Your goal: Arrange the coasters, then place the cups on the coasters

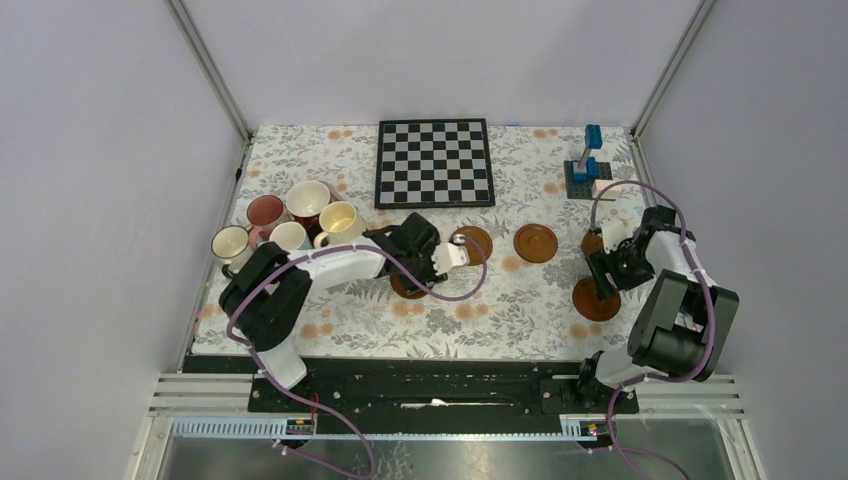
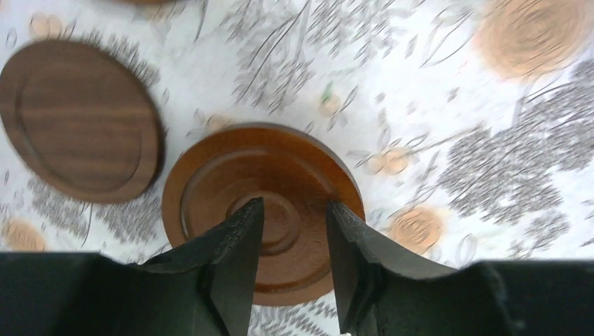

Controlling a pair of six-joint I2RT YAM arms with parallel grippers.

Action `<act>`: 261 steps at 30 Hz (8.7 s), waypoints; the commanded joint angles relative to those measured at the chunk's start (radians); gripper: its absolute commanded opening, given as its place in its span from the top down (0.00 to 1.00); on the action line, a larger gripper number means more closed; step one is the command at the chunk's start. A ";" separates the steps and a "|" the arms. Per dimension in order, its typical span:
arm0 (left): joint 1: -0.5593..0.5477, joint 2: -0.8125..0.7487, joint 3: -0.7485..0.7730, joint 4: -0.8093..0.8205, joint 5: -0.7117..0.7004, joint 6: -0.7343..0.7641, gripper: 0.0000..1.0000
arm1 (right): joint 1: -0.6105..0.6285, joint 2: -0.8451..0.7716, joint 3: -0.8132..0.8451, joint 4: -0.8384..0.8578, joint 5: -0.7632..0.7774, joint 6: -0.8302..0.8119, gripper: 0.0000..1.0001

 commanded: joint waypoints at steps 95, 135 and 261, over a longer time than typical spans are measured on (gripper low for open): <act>-0.407 0.695 1.002 0.154 0.147 -0.270 0.54 | -0.187 0.220 0.178 0.024 -0.060 -0.029 0.37; 0.189 0.086 0.336 -0.025 0.024 -0.198 0.36 | -0.165 0.148 0.409 -0.241 -0.242 0.049 0.11; 0.226 -0.114 0.483 -0.421 0.225 -0.243 0.05 | 0.136 -0.052 0.310 -0.034 -0.458 0.422 0.00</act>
